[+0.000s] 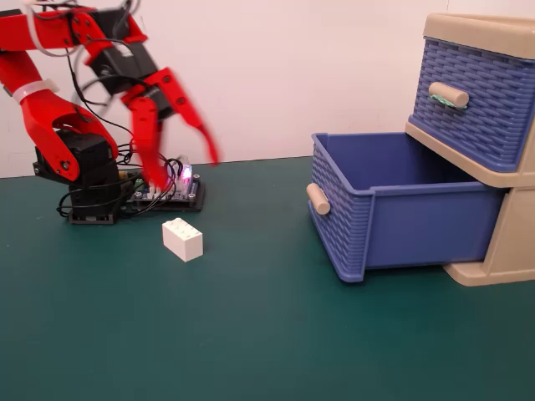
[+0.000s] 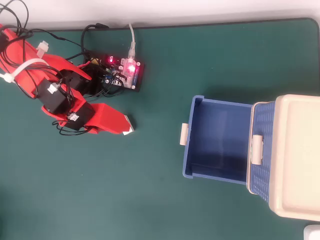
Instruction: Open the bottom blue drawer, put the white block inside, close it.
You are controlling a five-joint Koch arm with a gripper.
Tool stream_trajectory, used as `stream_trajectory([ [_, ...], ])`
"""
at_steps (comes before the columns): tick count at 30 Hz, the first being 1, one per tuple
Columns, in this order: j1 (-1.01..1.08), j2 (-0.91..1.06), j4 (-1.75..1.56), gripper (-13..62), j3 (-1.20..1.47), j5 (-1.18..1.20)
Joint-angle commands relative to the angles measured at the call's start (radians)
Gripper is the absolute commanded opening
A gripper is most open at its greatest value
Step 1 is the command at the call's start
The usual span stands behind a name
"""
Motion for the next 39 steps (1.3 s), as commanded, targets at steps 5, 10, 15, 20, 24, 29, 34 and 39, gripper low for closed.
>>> stream_trajectory([
  [5,-0.003,0.043,0.075,34.0,0.091,-0.27],
  [10,-0.008,-0.029,-0.048,33.8,0.124,-0.333],
  [15,-0.012,-0.141,-0.091,33.8,0.135,-0.342],
  [20,-0.058,-0.278,-0.16,33.8,0.149,-0.334],
  [24,-0.058,-0.345,-0.29,33.0,0.184,-0.344],
  [29,-0.06,-0.319,-0.279,13.8,0.198,-0.347],
  [34,-0.061,-0.281,-0.213,-8.0,0.198,-0.368],
  [39,-0.052,-0.261,-0.198,-8.0,0.193,-0.377],
])
